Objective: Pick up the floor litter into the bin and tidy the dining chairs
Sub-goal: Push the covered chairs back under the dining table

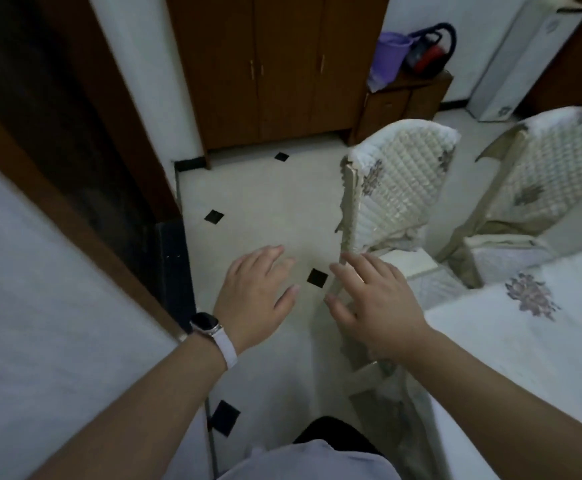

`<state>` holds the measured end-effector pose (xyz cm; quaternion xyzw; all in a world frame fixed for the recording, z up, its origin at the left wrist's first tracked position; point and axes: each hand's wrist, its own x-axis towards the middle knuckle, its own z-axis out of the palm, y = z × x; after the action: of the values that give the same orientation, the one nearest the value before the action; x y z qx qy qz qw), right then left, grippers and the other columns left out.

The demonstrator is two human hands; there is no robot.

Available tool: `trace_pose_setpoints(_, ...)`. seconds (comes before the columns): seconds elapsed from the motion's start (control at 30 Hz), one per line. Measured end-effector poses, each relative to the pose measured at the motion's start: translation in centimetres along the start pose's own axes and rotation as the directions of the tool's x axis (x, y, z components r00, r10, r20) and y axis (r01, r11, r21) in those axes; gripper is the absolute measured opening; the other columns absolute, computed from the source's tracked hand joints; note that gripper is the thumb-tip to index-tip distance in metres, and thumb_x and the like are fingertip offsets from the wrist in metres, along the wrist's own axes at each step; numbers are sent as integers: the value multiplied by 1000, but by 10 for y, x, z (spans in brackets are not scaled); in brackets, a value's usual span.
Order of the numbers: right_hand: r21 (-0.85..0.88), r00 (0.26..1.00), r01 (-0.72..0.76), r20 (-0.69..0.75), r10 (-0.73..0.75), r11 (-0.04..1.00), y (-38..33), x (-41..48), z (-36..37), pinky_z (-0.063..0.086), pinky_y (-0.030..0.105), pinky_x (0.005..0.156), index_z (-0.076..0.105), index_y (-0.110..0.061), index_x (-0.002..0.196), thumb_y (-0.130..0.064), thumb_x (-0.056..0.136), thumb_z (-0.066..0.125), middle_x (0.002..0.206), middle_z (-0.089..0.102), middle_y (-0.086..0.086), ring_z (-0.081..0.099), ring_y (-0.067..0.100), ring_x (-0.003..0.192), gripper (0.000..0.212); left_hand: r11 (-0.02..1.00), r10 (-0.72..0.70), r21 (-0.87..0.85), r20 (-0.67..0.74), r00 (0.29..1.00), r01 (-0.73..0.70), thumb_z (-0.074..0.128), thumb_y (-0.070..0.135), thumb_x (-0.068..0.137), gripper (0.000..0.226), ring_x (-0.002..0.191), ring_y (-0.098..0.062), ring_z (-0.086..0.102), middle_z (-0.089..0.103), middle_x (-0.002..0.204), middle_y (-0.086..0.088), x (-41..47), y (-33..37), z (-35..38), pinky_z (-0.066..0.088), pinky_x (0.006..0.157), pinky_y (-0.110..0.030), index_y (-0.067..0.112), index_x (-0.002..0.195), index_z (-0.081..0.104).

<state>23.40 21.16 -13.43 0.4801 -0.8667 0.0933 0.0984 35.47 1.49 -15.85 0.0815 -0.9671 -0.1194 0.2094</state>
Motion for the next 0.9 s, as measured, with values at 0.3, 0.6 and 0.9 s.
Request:
trace_pose_setpoints(0.3, 65, 997, -71, -16, 72, 995, 54, 117, 65, 45, 42, 93, 64, -16, 123, -49, 89, 47, 131, 60, 9, 56, 30, 118, 50, 998, 53, 9, 122, 991, -54, 48, 43, 94, 45, 123, -27, 53, 57, 135, -9, 113, -84, 44, 41, 101, -44, 15, 126, 61)
trace_pose_setpoints(0.6, 134, 1000, -1, -27, 5, 991, 122, 292, 99, 45, 42, 93, 63, -16, 122, -50, 89, 46, 130, 60, 10, 57, 32, 116, 51, 989, -2, 144, 136, 991, -18, 48, 44, 95, 46, 125, -27, 52, 56, 138, -8, 262, -165, 50, 38, 103, -42, 16, 128, 62)
trace_pose_setpoints(0.9, 82, 1000, -9, -27, 11, 997, 177, 402, 108, 46, 42, 93, 63, -15, 122, -50, 90, 44, 129, 61, 11, 57, 32, 117, 51, 992, 28, 119, 131, 991, -44, 47, 44, 95, 46, 128, -27, 51, 56, 139, -8, 366, -219, 70, 35, 105, -41, 17, 129, 62)
